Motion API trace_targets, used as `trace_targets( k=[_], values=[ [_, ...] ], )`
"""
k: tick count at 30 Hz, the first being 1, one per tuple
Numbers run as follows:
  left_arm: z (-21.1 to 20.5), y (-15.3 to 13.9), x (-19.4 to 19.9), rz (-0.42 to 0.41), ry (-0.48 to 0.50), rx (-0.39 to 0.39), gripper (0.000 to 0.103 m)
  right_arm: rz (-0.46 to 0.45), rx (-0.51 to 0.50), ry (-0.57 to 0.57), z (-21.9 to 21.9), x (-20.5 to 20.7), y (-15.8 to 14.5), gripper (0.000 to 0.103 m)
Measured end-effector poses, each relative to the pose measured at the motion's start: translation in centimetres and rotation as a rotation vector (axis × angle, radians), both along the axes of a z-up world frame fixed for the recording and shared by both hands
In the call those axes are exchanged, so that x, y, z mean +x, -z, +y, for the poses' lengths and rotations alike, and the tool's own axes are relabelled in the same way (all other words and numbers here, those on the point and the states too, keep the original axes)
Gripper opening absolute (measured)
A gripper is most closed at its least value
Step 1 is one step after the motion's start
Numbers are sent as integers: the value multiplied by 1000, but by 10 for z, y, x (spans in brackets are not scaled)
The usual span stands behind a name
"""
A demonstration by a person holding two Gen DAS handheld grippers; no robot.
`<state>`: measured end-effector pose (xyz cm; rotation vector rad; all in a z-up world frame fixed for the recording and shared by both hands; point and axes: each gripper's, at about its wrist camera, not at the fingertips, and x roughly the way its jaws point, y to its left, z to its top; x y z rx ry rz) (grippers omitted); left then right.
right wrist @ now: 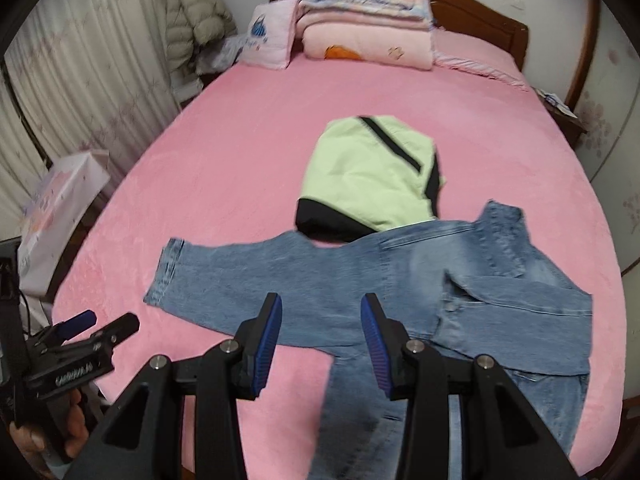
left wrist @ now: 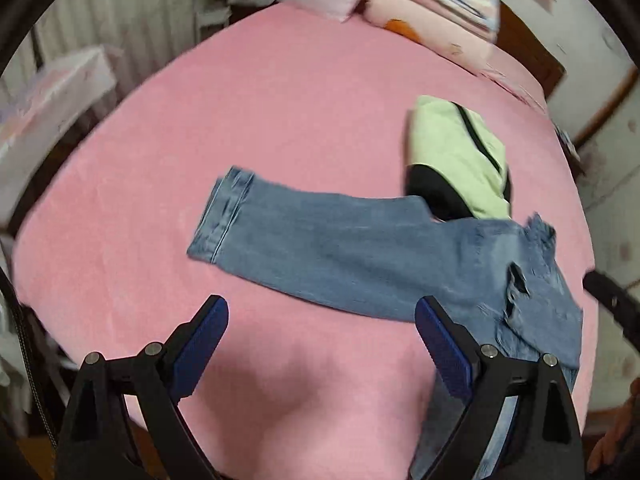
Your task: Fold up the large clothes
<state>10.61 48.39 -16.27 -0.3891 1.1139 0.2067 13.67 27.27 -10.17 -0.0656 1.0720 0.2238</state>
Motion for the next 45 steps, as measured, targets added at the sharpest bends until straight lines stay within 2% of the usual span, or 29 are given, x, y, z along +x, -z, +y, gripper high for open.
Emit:
trace_targets(
  k=[3,8,11,13,17,21,22,23,24,25,27,29,31,34,36,37,40,43,45],
  values=[
    [35,42,2,-2,-83,-93,94,24,-40,-38,27,8,29,41],
    [83,115,6,-19,-245,-269,91,72,-44,-52,56,23,69,41],
    [105,158,10,-20,-324,-349,74,96,-38,-61,66,27,87,41],
    [116,184,16,-16,-364,-409,54,112,-36,-70,72,28,99,41],
    [126,220,20,1,-425,-473,51,145,-42,-69,76,28,117,41],
    [123,228,22,-28,-450,-489,51,163,-37,-55,70,28,129,41],
    [122,228,22,-32,-449,-475,45,165,-33,-48,67,28,131,41],
    [120,228,23,-33,-447,-456,34,168,-26,-39,64,28,133,41],
    [118,228,25,-29,-436,-432,13,172,-22,-31,62,28,135,41],
    [119,226,27,-23,-425,-415,7,178,-18,-22,59,28,136,41],
    [117,214,33,-17,-415,-380,4,186,-6,-9,53,26,138,41],
    [107,186,40,-52,-379,-321,3,180,0,-2,47,25,136,41],
    [93,151,46,-110,-331,-283,2,168,4,7,39,22,132,41],
    [54,84,55,-232,-209,-212,2,148,21,42,18,20,123,41],
    [11,35,61,-329,-90,-175,2,136,32,67,2,19,118,41],
    [-2,21,63,-357,-53,-169,3,129,38,83,-8,19,115,41],
    [-78,-28,76,-450,141,-158,3,95,50,149,-50,16,104,41],
    [-144,-45,87,-484,282,-176,3,72,64,222,-99,11,96,41],
    [-196,-46,97,-482,379,-176,3,60,66,267,-132,7,93,41]
  ],
)
